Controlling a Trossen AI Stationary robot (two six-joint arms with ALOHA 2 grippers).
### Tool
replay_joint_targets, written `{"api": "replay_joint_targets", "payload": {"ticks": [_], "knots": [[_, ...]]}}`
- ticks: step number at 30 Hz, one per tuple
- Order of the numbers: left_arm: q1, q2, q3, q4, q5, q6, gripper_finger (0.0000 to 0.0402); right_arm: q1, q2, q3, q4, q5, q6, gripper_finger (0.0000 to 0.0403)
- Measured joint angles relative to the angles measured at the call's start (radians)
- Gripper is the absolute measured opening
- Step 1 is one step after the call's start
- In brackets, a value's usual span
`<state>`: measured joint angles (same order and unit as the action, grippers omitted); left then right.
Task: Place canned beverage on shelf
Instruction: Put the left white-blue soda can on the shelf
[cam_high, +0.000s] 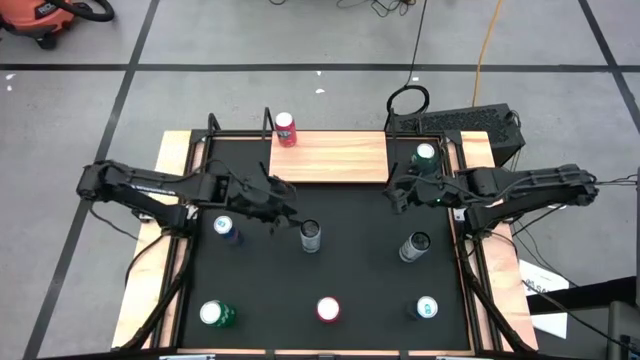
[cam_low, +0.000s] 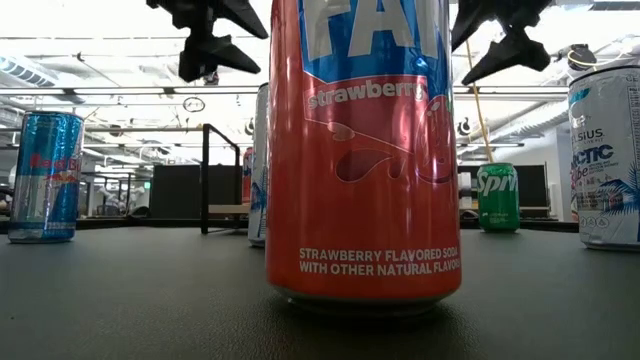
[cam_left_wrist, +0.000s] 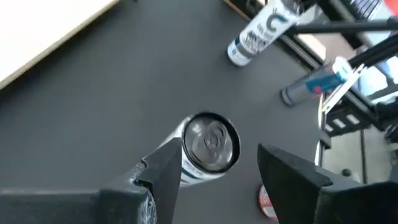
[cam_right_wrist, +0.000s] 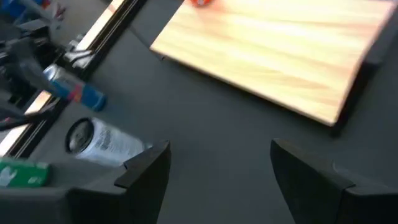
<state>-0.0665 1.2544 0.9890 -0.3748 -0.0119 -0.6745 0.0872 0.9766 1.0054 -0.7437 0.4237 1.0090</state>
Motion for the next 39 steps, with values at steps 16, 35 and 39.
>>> {"api": "replay_joint_targets", "payload": {"ticks": [16, 35, 39], "knots": [[-0.103, -0.061, 0.072, -0.300, -0.030, -0.057, 0.0215, 0.000, 0.084, 0.000, 0.182, -0.084, -0.148, 0.0265], [-0.070, 0.090, 0.077, -0.036, -0.134, 0.477, 0.0320, 0.027, 0.133, 0.000, 0.281, -0.114, -0.168, 0.0265], [-0.051, 0.120, 0.077, 0.027, -0.055, 0.462, 0.0372, 0.051, 0.133, 0.000, 0.280, -0.114, -0.144, 0.0265]]}}
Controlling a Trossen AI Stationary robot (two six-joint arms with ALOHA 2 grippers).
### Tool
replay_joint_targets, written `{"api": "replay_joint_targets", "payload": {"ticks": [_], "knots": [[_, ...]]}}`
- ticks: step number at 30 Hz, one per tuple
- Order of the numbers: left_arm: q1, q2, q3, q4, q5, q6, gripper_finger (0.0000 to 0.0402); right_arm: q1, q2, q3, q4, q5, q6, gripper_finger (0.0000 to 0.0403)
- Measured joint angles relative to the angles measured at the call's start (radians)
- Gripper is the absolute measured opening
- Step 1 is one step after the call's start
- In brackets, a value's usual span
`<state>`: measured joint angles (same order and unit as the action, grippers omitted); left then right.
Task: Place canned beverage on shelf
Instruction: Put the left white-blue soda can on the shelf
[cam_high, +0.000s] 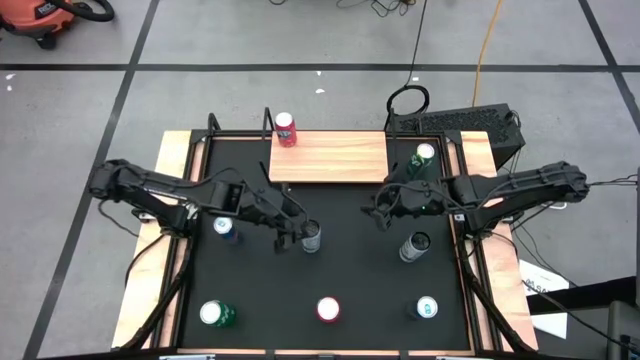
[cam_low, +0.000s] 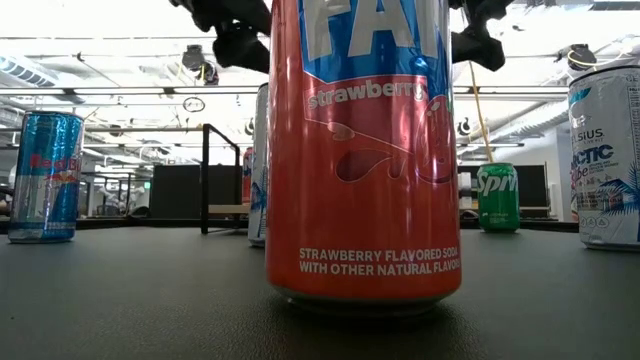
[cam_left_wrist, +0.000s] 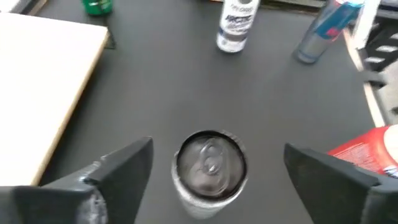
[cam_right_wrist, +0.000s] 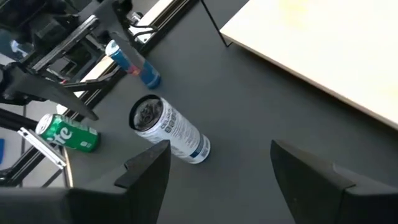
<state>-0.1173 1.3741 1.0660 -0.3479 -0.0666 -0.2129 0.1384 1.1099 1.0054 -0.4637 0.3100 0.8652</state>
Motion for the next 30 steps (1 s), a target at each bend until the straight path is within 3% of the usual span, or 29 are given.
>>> {"api": "replay_joint_targets", "payload": {"ticks": [5, 18, 22, 30], "knots": [[-0.001, 0.058, 0.000, -0.001, 0.035, -0.068, 0.0398, 0.034, 0.000, 0.000, -0.002, 0.032, 0.033, 0.0265], [-0.007, 0.155, 0.000, 0.009, -0.004, -0.039, 0.0370, 0.054, 0.000, 0.000, -0.004, 0.059, 0.039, 0.0265], [-0.007, 0.158, 0.000, 0.025, -0.024, -0.035, 0.0342, 0.054, 0.000, 0.000, -0.004, 0.059, 0.039, 0.0265], [0.000, 0.157, 0.000, 0.050, -0.083, -0.042, 0.0251, 0.054, 0.000, 0.000, -0.004, 0.059, 0.039, 0.0265]]}}
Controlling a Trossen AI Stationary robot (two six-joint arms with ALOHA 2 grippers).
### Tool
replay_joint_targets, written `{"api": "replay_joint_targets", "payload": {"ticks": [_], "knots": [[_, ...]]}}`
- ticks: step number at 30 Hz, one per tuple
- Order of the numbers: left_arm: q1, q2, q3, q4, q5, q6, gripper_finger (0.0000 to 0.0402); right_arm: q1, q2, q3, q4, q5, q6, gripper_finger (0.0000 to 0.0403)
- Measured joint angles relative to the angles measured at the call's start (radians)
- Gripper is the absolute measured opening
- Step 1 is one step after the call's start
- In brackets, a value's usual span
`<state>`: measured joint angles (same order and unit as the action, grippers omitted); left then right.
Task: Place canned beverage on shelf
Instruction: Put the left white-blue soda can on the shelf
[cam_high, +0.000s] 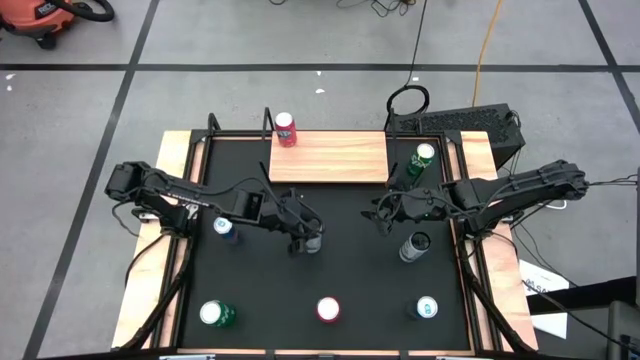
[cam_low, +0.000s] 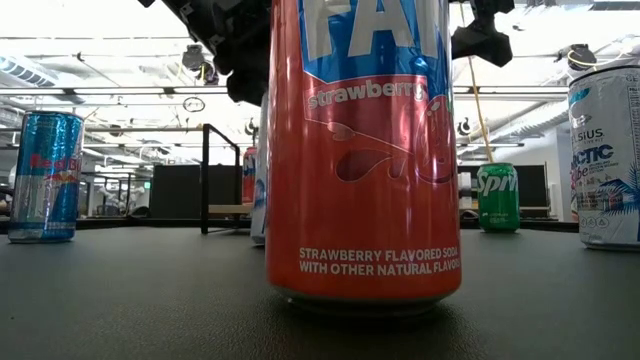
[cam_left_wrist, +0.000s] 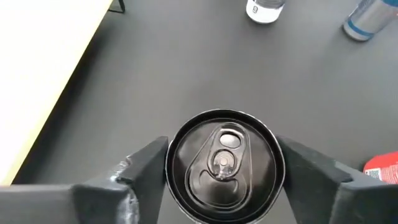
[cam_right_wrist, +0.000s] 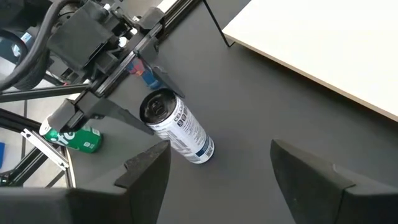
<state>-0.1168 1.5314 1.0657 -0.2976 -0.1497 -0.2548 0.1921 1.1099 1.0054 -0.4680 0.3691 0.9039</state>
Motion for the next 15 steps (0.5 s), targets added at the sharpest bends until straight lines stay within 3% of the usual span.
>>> {"api": "replay_joint_targets", "payload": {"ticks": [8, 15], "knots": [[0.025, 0.000, 0.005, -0.006, -0.021, 0.000, 0.0241, 0.000, 0.000, 0.000, 0.000, -0.002, -0.003, 0.0265], [0.082, 0.001, 0.102, -0.086, -0.073, 0.000, 0.0241, 0.006, 0.000, 0.000, -0.001, -0.003, -0.007, 0.0265]]}}
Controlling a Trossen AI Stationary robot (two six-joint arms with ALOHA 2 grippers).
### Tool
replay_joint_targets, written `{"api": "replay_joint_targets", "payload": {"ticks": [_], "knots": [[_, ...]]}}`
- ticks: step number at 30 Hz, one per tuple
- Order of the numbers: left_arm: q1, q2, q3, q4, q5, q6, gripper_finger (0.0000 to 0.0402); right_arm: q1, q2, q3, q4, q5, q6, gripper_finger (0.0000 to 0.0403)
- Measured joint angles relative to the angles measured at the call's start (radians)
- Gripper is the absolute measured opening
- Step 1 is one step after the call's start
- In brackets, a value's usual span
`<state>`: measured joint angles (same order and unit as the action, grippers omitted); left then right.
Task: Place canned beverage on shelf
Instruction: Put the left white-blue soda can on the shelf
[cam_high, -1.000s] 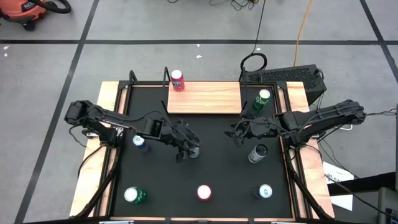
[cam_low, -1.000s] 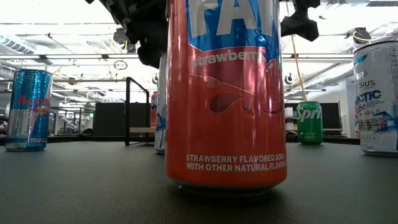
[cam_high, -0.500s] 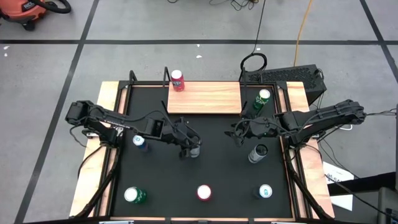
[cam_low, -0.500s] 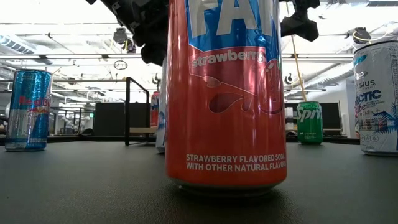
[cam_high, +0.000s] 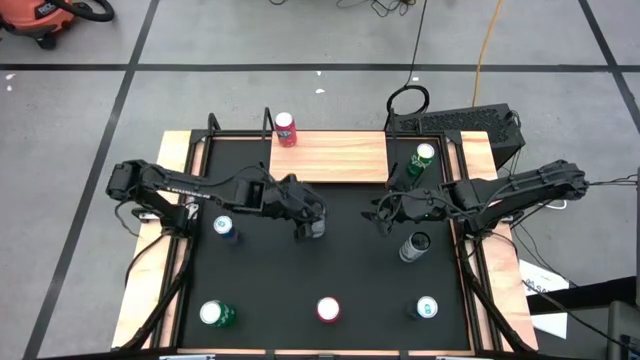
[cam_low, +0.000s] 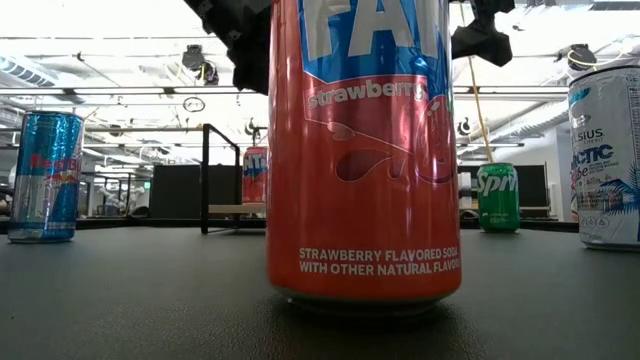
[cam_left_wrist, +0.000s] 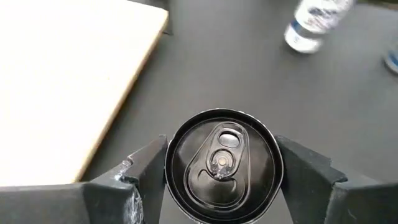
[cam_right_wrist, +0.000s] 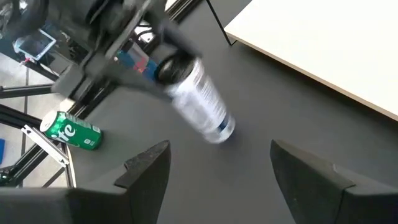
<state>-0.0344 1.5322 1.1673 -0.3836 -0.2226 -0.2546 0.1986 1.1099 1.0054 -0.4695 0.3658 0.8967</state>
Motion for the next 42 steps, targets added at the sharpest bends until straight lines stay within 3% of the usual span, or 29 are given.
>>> {"api": "replay_joint_targets", "payload": {"ticks": [13, 21, 36, 42], "knots": [[0.271, 0.000, 0.174, -0.083, -0.057, 0.009, 0.0242, 0.000, 0.000, 0.000, -0.032, -0.002, 0.005, 0.0265], [0.418, 0.014, 0.181, -0.090, -0.095, 0.000, 0.0242, 0.001, 0.000, 0.000, -0.032, 0.003, 0.017, 0.0265], [0.447, 0.120, 0.183, -0.081, -0.094, 0.007, 0.0242, 0.000, 0.000, 0.000, -0.037, 0.032, 0.077, 0.0265], [0.447, 0.120, 0.184, -0.074, -0.051, 0.060, 0.0270, 0.000, 0.000, 0.000, -0.038, 0.033, 0.089, 0.0265]]}}
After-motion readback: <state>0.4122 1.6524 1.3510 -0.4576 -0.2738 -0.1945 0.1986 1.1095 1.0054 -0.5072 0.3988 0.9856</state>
